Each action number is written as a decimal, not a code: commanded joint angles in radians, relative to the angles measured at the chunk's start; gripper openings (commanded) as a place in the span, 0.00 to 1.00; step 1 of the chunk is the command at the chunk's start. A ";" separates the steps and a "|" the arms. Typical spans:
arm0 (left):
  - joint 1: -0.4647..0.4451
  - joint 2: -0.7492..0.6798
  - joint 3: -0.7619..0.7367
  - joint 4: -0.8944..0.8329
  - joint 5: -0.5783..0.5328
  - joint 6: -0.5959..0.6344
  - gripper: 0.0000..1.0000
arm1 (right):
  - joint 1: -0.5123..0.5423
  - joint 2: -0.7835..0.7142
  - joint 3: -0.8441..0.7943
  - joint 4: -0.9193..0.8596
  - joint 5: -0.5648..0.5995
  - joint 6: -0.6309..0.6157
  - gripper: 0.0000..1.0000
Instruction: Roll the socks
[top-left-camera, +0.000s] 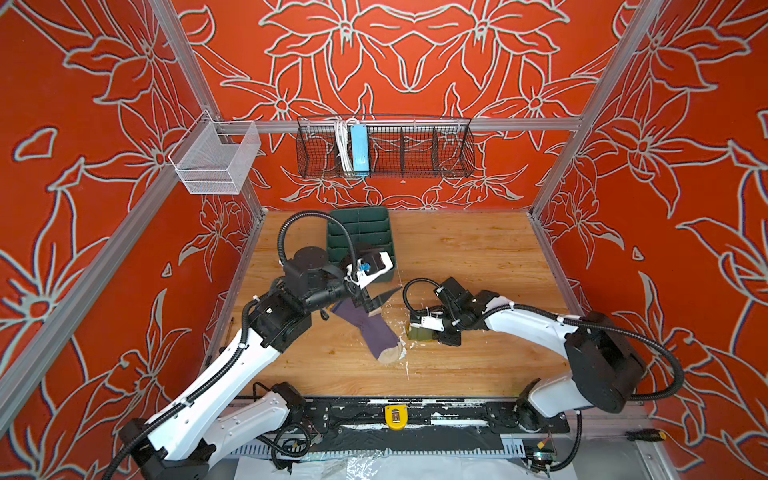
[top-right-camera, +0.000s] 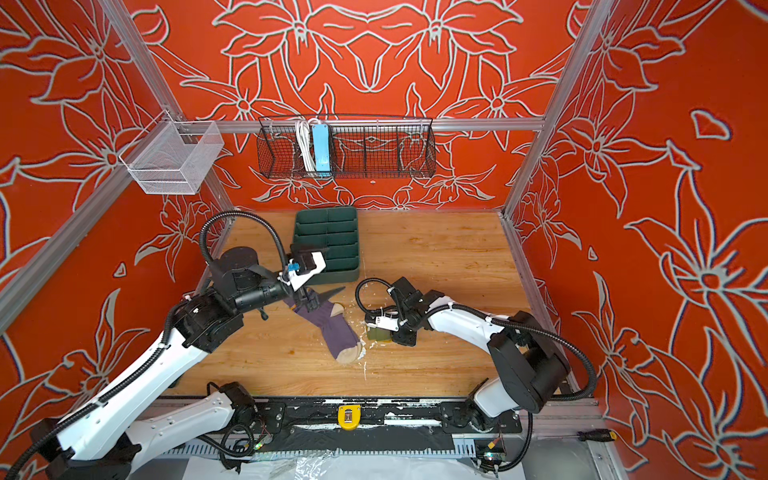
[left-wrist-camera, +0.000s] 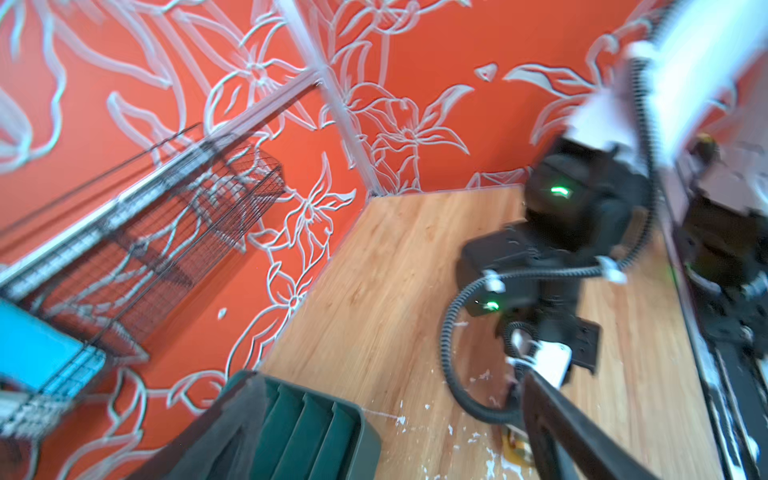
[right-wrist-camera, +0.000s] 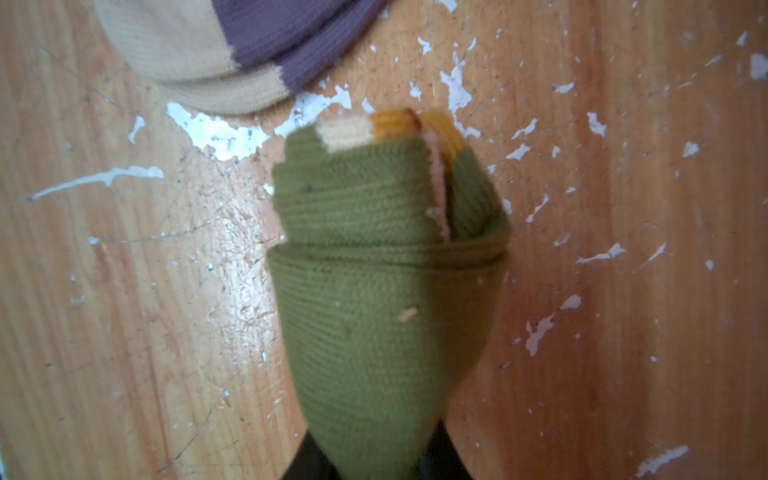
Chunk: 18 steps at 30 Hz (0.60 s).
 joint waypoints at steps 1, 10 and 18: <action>-0.162 0.055 -0.050 -0.163 -0.168 0.287 0.92 | -0.026 0.068 0.033 -0.136 -0.070 0.019 0.00; -0.488 0.276 -0.284 0.075 -0.457 0.398 0.90 | -0.070 0.143 0.119 -0.220 -0.126 0.018 0.00; -0.500 0.603 -0.249 0.414 -0.726 0.325 0.85 | -0.073 0.165 0.140 -0.273 -0.173 0.024 0.00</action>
